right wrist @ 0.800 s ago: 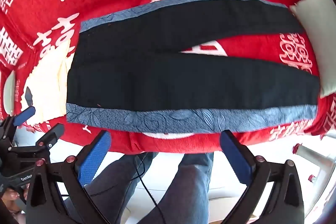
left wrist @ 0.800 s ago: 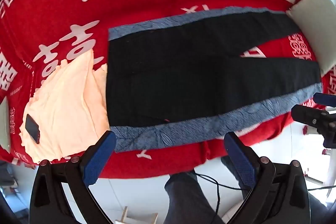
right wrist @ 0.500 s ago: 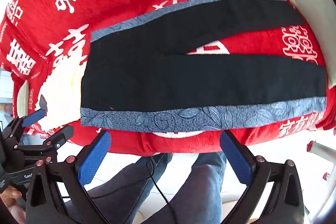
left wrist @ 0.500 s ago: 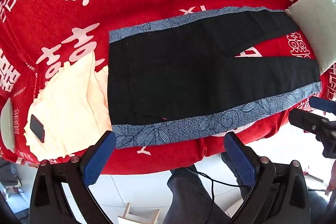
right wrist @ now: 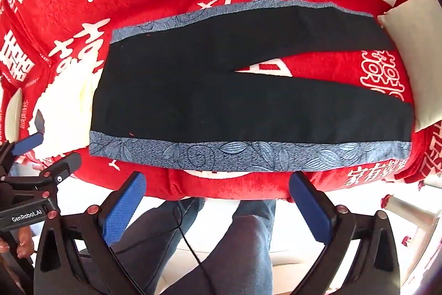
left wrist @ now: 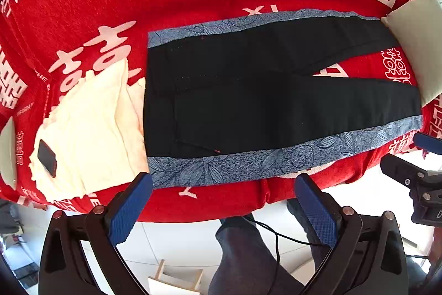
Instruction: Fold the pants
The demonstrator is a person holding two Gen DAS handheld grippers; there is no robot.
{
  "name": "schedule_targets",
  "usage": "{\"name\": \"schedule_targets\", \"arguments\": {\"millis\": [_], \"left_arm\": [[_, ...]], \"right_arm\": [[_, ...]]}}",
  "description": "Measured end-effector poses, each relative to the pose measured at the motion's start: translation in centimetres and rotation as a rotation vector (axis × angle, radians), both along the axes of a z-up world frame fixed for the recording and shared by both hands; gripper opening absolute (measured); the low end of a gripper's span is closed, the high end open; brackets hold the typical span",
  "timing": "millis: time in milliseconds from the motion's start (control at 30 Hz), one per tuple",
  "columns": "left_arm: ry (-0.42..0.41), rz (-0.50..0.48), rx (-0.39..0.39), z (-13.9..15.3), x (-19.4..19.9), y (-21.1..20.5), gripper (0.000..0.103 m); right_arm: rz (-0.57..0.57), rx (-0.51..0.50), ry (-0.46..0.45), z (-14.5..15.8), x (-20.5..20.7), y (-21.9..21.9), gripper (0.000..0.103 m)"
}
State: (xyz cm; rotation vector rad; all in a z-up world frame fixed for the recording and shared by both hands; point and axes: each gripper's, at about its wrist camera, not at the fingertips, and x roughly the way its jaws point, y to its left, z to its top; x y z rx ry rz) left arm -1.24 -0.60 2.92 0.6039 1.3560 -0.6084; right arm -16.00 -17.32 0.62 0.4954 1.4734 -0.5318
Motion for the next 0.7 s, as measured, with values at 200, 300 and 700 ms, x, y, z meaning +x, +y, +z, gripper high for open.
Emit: {"name": "schedule_targets", "arguments": {"millis": [200,300,700], "left_arm": [[-0.039,-0.021,0.011,1.6,0.2,0.0,0.103],[-0.041,-0.020,0.018,2.0,0.5,-0.2,0.103],[-0.065,-0.018,0.025,2.0,0.3,-0.3,0.103]], "right_arm": [[0.004,-0.039,-0.004,0.6,0.1,0.0,0.103],[-0.002,-0.053,-0.008,0.9,0.1,-0.2,0.103],[-0.016,-0.077,-0.011,1.3,-0.4,-0.4,0.103]]}}
